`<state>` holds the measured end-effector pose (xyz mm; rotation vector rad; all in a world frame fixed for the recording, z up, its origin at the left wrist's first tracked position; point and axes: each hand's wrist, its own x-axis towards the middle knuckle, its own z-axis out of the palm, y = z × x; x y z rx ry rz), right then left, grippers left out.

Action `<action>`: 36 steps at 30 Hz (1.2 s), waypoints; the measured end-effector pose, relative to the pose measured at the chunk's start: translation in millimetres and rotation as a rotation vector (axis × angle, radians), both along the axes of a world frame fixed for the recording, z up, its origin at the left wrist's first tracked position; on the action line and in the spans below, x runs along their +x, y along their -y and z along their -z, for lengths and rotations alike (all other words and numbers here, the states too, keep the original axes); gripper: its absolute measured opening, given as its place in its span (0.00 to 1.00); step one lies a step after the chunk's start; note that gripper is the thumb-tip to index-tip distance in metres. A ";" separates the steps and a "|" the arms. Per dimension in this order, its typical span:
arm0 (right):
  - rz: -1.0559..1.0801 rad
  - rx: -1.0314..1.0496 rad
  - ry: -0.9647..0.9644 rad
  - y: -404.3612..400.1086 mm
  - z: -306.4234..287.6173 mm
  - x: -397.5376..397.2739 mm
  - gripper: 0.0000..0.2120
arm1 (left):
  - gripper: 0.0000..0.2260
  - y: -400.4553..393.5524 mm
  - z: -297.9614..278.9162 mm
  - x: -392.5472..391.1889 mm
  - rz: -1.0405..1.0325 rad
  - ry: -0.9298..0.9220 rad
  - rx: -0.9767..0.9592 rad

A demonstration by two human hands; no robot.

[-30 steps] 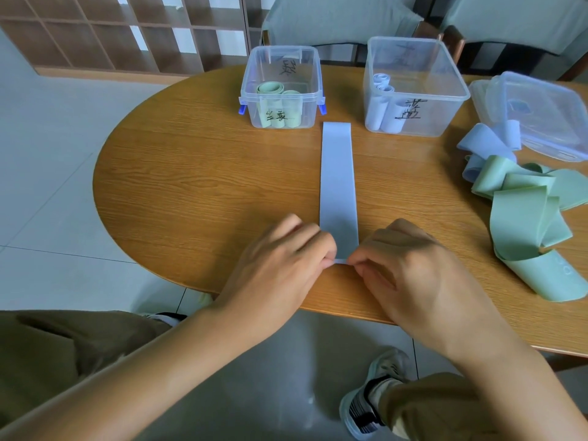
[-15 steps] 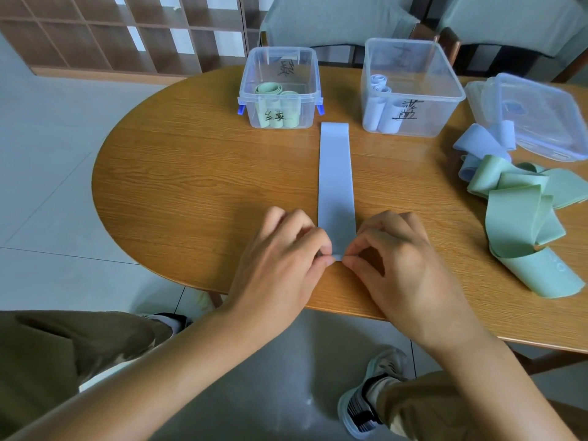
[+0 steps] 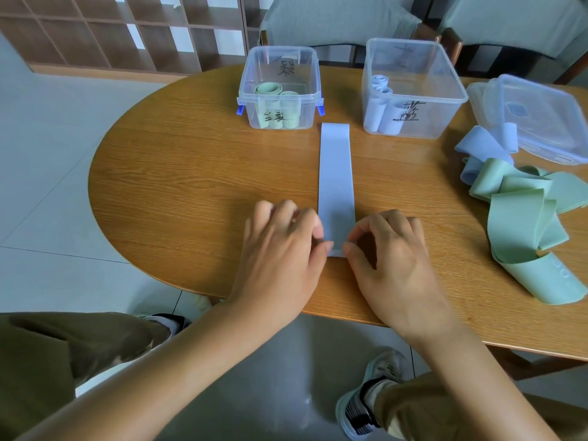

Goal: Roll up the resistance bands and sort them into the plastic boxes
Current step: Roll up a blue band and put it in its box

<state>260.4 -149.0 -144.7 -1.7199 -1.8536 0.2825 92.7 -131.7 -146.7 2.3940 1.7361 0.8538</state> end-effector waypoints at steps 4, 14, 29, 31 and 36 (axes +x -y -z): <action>0.049 0.022 0.038 -2.7 3.4 -7.9 0.08 | 0.06 -5.0 2.0 2.8 -0.012 -0.009 0.021; 0.121 0.023 0.133 -24.8 4.9 -18.6 0.10 | 0.04 -30.1 5.0 15.6 -0.061 -0.067 0.111; 0.170 -0.056 0.100 -77.5 -2.3 -25.7 0.12 | 0.02 -77.8 -2.1 22.9 -0.078 0.055 0.031; 0.195 -0.079 0.126 -79.7 -2.0 -26.0 0.13 | 0.06 -70.9 -2.7 16.2 -0.028 0.144 0.049; 0.256 -0.093 0.129 -84.6 0.0 -27.1 0.12 | 0.04 -35.8 -0.1 -1.1 0.153 0.267 0.019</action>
